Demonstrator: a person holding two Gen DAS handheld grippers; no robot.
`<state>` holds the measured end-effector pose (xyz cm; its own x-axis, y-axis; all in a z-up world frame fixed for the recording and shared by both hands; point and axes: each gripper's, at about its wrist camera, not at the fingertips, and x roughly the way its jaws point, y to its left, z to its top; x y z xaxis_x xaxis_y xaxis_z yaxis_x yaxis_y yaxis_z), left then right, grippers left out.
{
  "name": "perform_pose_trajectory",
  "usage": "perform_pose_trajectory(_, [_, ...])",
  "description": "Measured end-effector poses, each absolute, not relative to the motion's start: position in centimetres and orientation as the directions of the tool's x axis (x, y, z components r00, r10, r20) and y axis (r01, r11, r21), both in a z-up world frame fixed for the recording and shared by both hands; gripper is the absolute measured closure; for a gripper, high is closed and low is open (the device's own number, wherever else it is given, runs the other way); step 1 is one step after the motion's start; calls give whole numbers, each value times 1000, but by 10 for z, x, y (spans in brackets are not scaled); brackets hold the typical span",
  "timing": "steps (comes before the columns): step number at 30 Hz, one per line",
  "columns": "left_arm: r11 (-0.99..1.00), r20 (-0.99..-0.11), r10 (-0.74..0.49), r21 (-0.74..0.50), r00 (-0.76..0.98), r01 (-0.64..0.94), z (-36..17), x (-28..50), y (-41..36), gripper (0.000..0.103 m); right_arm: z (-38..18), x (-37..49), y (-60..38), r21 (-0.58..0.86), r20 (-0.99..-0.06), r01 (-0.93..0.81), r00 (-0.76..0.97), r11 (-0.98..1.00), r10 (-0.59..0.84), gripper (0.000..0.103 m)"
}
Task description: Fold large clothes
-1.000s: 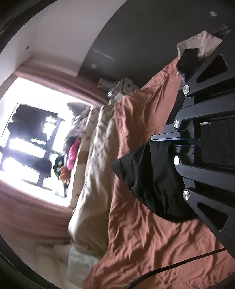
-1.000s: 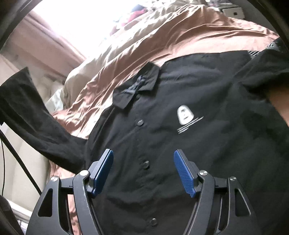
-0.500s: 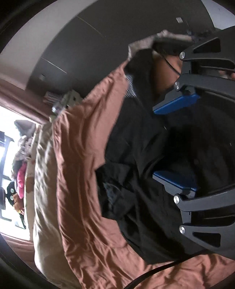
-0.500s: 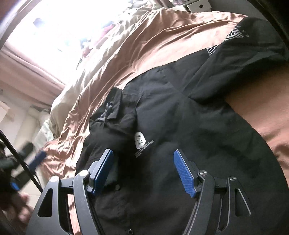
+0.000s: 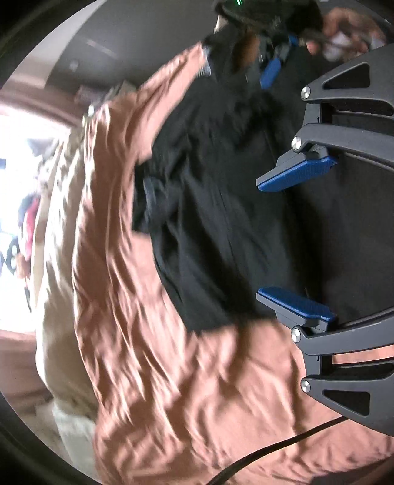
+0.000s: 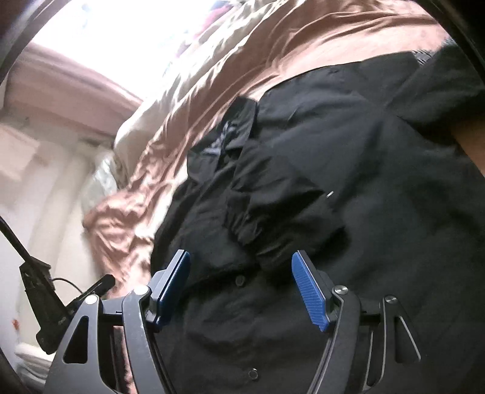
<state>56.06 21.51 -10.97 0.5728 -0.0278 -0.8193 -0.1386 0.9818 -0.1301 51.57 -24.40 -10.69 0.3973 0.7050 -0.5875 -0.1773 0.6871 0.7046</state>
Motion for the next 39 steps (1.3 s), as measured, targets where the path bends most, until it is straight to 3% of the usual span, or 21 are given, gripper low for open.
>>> perform_pose_trajectory(8, [971, -860, 29, -97, 509, -219, -164, 532, 263, 36, -99, 515, -197, 277, -760, -293, 515, 915, 395, 35])
perform_pose_trajectory(13, [967, -883, 37, -87, 469, -239, -191, 529, 274, 50, -122, 526, -172, 90, -833, -323, 495, 942, 249, 35])
perform_pose_trajectory(16, [969, -892, 46, -70, 450, -237, -203, 531, 276, 55, -125, 533, -168, 56, -834, -296, 511, 954, 208, 35])
perform_pose_trajectory(19, [965, -894, 34, -87, 447, -247, -208, 532, 279, 56, -122, 543, -186, 73, -823, -206, 541, 976, 176, 35])
perform_pose_trajectory(27, [960, -901, 58, -68, 430, -272, -206, 533, 280, 56, -120, 555, -280, 297, -779, 36, 587, 954, 220, 38])
perform_pose_trajectory(33, [958, -888, 67, -70, 455, -278, -182, 528, 268, 57, -119, 549, -334, 505, -721, 79, 586, 860, 369, 38])
perform_pose_trajectory(39, [973, -860, 48, -74, 508, -217, -146, 530, 231, 57, -117, 540, -392, 581, -664, 109, 637, 806, 392, 38])
